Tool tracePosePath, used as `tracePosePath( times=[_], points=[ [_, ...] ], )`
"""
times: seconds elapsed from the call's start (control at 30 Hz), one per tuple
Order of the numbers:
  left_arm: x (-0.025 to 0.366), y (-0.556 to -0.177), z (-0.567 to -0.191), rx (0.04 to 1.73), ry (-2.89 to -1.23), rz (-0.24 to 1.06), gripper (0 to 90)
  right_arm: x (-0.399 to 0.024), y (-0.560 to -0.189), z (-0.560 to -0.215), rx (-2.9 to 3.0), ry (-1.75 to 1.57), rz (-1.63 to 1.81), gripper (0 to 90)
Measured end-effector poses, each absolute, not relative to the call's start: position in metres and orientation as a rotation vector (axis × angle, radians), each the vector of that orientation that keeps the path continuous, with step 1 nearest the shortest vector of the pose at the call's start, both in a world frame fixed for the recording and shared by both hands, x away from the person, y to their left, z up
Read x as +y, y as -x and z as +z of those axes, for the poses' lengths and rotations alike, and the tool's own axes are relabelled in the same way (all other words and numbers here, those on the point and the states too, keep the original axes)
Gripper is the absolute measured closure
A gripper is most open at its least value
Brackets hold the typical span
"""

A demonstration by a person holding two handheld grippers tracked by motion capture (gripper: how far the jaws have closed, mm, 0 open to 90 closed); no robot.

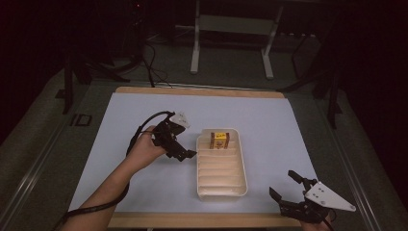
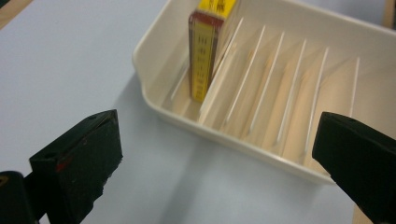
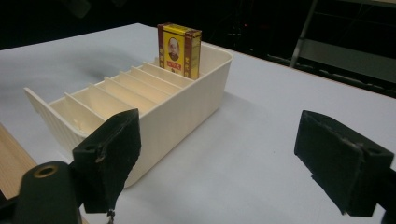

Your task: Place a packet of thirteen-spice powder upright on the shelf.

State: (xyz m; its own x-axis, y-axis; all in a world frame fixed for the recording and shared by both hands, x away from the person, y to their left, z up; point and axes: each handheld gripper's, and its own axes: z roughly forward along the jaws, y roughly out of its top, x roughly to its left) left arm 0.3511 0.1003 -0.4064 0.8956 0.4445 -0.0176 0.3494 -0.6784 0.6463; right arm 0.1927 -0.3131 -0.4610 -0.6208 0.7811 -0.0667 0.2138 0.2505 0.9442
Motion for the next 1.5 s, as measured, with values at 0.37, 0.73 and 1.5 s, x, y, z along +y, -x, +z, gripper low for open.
tracePosePath(
  times=[0.37, 0.73, 1.5],
  points=[
    [0.117, -0.322, -0.418, 0.625, -2.32, 0.161, 1.6, -0.314, -0.193, -0.462, 1.971, -0.918, 1.371, 14.6],
    [0.126, -0.299, -0.435, 0.694, -2.276, 0.216, 1.6, -0.313, -0.193, -0.462, 1.97, -0.919, 1.365, 14.6],
    [0.148, -0.266, -0.47, 0.755, -2.176, 0.267, 1.6, -0.313, -0.193, -0.462, 1.976, -0.91, 1.367, 14.1]
  ],
)
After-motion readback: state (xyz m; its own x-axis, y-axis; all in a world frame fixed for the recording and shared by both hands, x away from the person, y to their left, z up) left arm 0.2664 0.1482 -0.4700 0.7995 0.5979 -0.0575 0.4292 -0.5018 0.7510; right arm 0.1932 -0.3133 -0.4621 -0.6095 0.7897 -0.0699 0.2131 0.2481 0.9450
